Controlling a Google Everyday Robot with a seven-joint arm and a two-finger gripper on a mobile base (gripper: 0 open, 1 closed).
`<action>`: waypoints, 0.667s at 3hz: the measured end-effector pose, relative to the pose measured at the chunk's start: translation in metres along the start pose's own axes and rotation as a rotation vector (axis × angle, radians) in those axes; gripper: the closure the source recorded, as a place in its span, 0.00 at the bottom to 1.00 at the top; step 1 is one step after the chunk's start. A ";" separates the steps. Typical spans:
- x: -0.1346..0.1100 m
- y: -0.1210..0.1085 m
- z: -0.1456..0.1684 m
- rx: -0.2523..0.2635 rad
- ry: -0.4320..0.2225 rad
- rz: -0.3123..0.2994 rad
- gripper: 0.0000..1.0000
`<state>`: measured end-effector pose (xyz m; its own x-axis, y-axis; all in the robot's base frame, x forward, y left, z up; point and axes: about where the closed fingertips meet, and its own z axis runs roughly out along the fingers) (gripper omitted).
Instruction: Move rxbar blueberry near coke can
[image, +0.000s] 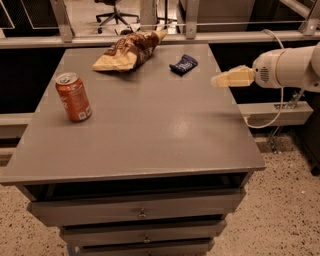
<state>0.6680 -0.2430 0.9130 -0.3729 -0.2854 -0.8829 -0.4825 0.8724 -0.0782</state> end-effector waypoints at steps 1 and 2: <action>-0.010 0.002 0.031 0.002 -0.044 -0.020 0.00; -0.011 -0.002 0.060 -0.004 -0.053 -0.050 0.00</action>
Offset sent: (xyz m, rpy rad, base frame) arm 0.0909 0.0327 -0.0337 -0.0373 -0.0889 0.0548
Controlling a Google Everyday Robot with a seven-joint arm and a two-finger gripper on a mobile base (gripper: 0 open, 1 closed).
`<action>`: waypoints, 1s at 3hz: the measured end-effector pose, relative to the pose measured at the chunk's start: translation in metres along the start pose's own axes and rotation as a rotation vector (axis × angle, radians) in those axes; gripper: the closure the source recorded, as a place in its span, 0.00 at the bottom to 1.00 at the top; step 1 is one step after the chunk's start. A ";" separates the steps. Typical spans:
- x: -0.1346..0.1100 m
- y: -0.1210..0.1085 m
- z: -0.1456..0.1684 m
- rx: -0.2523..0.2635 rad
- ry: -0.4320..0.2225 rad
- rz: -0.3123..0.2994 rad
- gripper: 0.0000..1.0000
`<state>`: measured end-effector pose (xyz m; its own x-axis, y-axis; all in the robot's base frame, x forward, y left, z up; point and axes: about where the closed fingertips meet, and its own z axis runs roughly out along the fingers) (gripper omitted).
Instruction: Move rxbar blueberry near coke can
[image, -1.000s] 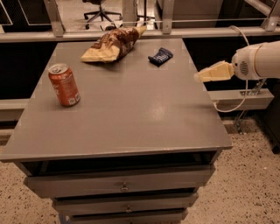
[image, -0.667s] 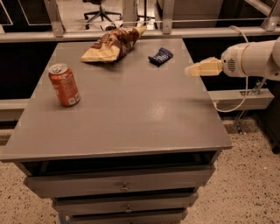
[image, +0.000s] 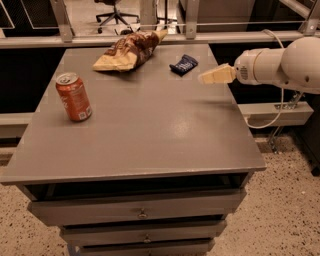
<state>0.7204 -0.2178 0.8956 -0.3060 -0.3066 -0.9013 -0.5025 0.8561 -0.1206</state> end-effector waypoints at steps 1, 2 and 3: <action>0.004 -0.006 0.029 -0.002 -0.006 -0.009 0.00; 0.020 -0.007 0.060 -0.006 -0.010 -0.009 0.00; 0.016 -0.006 0.089 -0.033 -0.045 0.013 0.00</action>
Offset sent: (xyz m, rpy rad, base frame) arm 0.0716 0.0160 -0.0746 0.0013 -0.0184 0.0108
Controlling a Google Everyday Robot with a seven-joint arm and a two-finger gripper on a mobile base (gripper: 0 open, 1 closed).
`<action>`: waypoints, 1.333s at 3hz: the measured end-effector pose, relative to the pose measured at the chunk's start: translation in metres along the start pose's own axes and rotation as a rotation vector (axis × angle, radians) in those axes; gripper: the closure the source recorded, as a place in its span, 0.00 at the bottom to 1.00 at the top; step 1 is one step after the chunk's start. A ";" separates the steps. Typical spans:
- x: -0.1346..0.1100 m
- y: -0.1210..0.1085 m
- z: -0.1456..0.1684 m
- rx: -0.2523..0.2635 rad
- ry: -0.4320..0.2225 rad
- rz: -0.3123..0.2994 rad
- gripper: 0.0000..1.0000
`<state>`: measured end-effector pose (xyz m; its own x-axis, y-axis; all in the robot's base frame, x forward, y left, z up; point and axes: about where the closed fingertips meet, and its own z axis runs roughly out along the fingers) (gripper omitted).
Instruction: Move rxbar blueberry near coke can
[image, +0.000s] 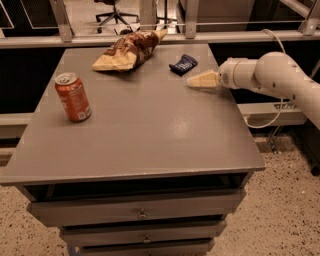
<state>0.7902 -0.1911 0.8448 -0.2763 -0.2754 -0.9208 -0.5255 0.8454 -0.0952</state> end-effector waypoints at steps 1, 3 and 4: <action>-0.033 -0.002 0.002 0.001 -0.052 -0.003 0.00; -0.094 0.007 0.006 -0.053 -0.079 0.001 0.00; -0.090 0.015 0.019 -0.085 -0.040 0.011 0.00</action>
Offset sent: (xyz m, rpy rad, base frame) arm 0.0279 0.0250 0.1181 0.0849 -0.1199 0.0396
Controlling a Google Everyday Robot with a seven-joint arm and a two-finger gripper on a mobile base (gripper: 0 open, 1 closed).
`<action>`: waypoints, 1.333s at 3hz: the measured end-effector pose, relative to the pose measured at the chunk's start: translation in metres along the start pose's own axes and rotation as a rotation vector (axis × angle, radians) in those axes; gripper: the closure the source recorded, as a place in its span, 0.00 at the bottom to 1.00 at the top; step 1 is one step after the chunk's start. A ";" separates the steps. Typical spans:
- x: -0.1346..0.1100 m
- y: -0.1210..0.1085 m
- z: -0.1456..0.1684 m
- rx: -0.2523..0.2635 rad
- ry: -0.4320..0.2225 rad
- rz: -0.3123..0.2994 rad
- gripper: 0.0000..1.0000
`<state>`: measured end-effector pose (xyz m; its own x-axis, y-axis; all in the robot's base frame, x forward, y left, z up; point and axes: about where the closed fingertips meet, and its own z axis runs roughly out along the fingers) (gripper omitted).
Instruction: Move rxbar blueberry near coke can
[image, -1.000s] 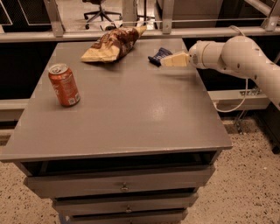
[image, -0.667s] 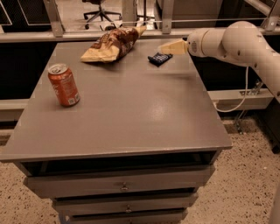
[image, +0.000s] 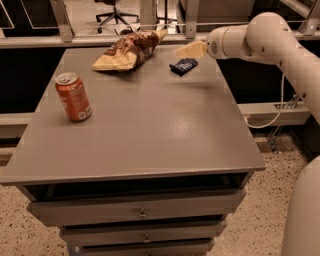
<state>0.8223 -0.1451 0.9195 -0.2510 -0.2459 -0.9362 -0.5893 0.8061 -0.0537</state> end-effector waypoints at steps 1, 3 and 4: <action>0.014 0.006 0.012 -0.031 0.040 0.015 0.00; 0.044 0.022 0.036 -0.110 0.073 0.025 0.00; 0.056 0.030 0.048 -0.144 0.079 0.005 0.00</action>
Offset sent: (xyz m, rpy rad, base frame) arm 0.0034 0.0205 -0.0595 0.0061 0.1251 0.0816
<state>0.8278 -0.1088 0.8487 -0.3111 -0.2881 -0.9057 -0.6903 0.7235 0.0069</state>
